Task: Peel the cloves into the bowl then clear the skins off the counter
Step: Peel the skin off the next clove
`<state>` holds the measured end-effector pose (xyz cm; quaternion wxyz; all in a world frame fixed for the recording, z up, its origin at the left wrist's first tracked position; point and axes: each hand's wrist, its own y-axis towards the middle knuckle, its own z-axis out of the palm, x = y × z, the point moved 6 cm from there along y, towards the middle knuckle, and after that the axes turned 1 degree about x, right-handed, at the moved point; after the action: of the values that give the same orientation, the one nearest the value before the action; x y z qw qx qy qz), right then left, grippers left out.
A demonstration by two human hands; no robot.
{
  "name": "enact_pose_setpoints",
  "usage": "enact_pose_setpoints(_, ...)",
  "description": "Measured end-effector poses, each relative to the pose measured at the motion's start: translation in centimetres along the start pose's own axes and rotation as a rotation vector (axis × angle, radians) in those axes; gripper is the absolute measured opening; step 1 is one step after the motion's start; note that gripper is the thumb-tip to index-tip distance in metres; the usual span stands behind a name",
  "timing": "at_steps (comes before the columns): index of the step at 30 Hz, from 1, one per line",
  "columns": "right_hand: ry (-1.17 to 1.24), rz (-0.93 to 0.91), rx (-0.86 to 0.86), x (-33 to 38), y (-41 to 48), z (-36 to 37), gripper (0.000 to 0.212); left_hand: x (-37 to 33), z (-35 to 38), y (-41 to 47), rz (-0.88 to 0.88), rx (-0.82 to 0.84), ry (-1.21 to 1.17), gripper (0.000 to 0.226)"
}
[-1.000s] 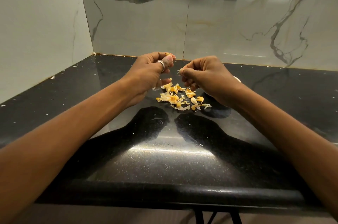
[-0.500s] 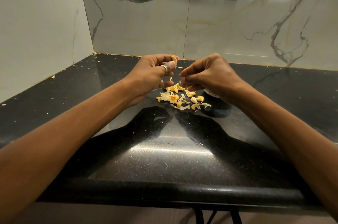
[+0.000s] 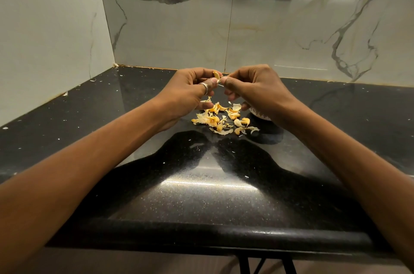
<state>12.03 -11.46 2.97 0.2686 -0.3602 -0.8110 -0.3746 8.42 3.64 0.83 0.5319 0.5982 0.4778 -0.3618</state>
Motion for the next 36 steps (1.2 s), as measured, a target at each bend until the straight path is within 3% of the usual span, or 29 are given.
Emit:
enact_pose_setpoints(16,-0.121,-0.013,0.065,-0.2,-0.1,0.5,0.008,0.2,-0.5,0.3,-0.01,-0.045,-0.027,0.016)
enact_pose_setpoints(22,-0.277,-0.07,0.063,0.0,0.0,0.7,0.022,0.1,-0.4,0.3,0.01,-0.036,0.041,0.021)
enact_pose_setpoints(28,-0.313,-0.137,-0.014,0.2,-0.1,-0.1,0.008,0.2,-0.3,0.2,0.021,-0.015,0.083,0.022)
enact_pose_setpoints(31,-0.217,-0.144,-0.084,0.3,0.2,-0.8,0.007,0.2,-0.2,0.2,0.036,-0.004,0.121,0.017)
enact_pose_setpoints(36,-0.01,-0.096,-0.007,0.3,0.1,-0.1,0.017,0.0,-0.2,0.1,0.055,-0.004,0.141,0.013)
